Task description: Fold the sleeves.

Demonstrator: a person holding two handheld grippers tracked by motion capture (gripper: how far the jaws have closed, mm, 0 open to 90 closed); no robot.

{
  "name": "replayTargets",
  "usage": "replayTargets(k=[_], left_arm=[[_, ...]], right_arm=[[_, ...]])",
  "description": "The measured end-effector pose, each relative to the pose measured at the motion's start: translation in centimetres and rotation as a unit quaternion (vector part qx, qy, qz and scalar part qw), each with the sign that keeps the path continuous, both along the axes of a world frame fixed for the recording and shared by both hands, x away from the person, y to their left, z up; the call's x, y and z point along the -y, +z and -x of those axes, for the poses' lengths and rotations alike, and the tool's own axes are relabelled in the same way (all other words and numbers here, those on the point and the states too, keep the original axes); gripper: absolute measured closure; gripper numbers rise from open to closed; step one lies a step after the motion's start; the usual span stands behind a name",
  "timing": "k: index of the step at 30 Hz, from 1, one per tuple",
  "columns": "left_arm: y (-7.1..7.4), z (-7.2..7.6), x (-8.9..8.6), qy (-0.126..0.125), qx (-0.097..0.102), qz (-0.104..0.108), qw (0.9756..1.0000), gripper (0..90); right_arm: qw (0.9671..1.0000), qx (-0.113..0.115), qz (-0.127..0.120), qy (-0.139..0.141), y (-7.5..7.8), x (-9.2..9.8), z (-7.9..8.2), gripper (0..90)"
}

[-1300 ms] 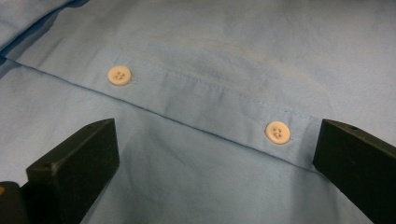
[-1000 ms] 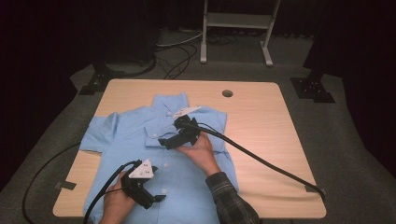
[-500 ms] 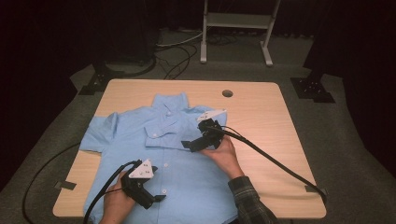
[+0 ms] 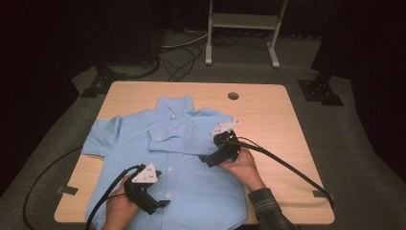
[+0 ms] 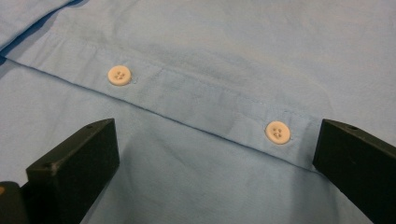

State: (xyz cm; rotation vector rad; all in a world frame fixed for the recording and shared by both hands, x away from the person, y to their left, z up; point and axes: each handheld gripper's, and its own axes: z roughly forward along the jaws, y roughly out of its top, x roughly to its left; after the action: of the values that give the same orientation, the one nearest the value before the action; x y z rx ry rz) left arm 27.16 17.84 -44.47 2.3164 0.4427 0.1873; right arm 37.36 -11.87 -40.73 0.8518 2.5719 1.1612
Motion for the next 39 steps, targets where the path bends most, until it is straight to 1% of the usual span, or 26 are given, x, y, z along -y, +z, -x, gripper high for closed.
replayTargets(k=[1, 4, 7, 8, 10, 11, 12, 13, 15, 16, 18, 19, 21, 22, 24, 25, 27, 31, 33, 35, 37, 38, 39], left_arm=[[0.0, 0.0, 0.0, 0.0, 0.0, 0.0, 1.0, 0.0], [0.0, 0.0, 0.0, 0.0, 0.0, 0.0, 1.0, 0.0], [0.0, 0.0, 0.0, 0.0, 0.0, 0.0, 1.0, 0.0], [0.0, 0.0, 0.0, 0.0, 0.0, 0.0, 1.0, 0.0], [0.0, 0.0, 0.0, 0.0, 0.0, 0.0, 1.0, 0.0], [0.0, 0.0, 0.0, 0.0, 0.0, 0.0, 1.0, 0.0], [0.0, 0.0, 0.0, 0.0, 0.0, 0.0, 1.0, 0.0], [0.0, 0.0, 0.0, 0.0, 0.0, 0.0, 1.0, 0.0], [0.0, 0.0, 0.0, 0.0, 0.0, 0.0, 1.0, 0.0], [0.0, 0.0, 0.0, 0.0, 0.0, 0.0, 1.0, 0.0], [0.0, 0.0, 0.0, 0.0, 0.0, 0.0, 1.0, 0.0], [0.0, 0.0, 0.0, 0.0, 0.0, 0.0, 1.0, 0.0], [0.0, 0.0, 0.0, 0.0, 0.0, 0.0, 1.0, 0.0], [0.0, 0.0, 0.0, 0.0, 0.0, 0.0, 1.0, 0.0], [0.0, 0.0, 0.0, 0.0, 0.0, 0.0, 1.0, 0.0], [0.0, 0.0, 0.0, 0.0, 0.0, 0.0, 1.0, 0.0], [0.0, 0.0, 0.0, 0.0, 0.0, 0.0, 1.0, 0.0], [0.0, 0.0, 0.0, 0.0, 0.0, 0.0, 1.0, 0.0], [0.0, 0.0, 0.0, 0.0, 0.0, 0.0, 1.0, 0.0], [0.0, 0.0, 0.0, 0.001, -0.002, 0.001, 1.0, 0.0], [0.1, -0.1, -0.1, 0.001, -0.005, 0.004, 1.0, 0.0], [0.3, -0.3, -0.2, 0.004, -0.012, 0.001, 0.9999, 0.0], [0.4, -0.4, -0.4, 0.007, -0.008, -0.007, 0.9999, 0.0]], right_arm=[[1.0, -0.005, -0.005, 0.0, 0.0, 0.3, 0.1, 0.0], [0.9997, 0.001, 0.024, 0.007, -0.3, 0.6, 0.5, 0.0], [0.9989, 0.004, 0.044, 0.013, -0.6, 0.5, 1.0, 0.0], [0.9988, 0.0, 0.047, 0.014, -0.7, 0.4, 1.1, 0.0], [0.9985, 0.002, 0.053, 0.015, -1.0, 0.5, 1.2, 0.0], [0.9988, 0.001, 0.048, 0.012, -1.1, 0.7, 1.2, 0.0], [0.9988, 0.001, 0.048, 0.012, -1.1, 0.7, 1.2, 0.0], [0.9993, -0.005, 0.037, 0.009, -1.2, 1.4, 1.1, 0.0], [0.9991, -0.004, 0.041, 0.009, -1.3, 1.5, 1.2, 0.0], [0.9995, -0.013, 0.024, 0.014, -1.5, 2.1, 1.3, 0.0], [0.9995, -0.015, 0.024, 0.013, -1.6, 2.3, 1.3, 0.0], [0.9994, -0.017, 0.027, 0.011, -2.0, 2.9, 1.5, 0.0], [0.9995, -0.018, 0.025, 0.012, -2.1, 3.1, 1.5, 0.0], [0.9994, -0.02, 0.024, 0.014, -2.5, 3.4, 1.6, 0.0], [0.9994, -0.021, 0.023, 0.016, -2.6, 3.5, 1.6, 0.0], [0.9991, -0.025, 0.024, 0.022, -3.0, 3.7, 1.7, 0.0], [0.9988, -0.024, 0.036, 0.022, -3.3, 3.7, 1.8, 0.0], [0.9988, -0.02, 0.039, 0.023, -3.4, 3.6, 1.8, 0.0], [0.9985, -0.008, 0.048, 0.022, -3.5, 3.5, 2.1, 0.0], [0.9985, 0.002, 0.052, 0.019, -3.6, 3.4, 2.2, 0.0], [0.9986, 0.001, 0.051, 0.015, -3.6, 3.3, 2.2, 0.0], [0.9985, 0.003, 0.051, 0.018, -3.7, 3.3, 2.2, 0.0], [0.9985, 0.003, 0.051, 0.021, -3.7, 3.4, 2.2, 0.0]])
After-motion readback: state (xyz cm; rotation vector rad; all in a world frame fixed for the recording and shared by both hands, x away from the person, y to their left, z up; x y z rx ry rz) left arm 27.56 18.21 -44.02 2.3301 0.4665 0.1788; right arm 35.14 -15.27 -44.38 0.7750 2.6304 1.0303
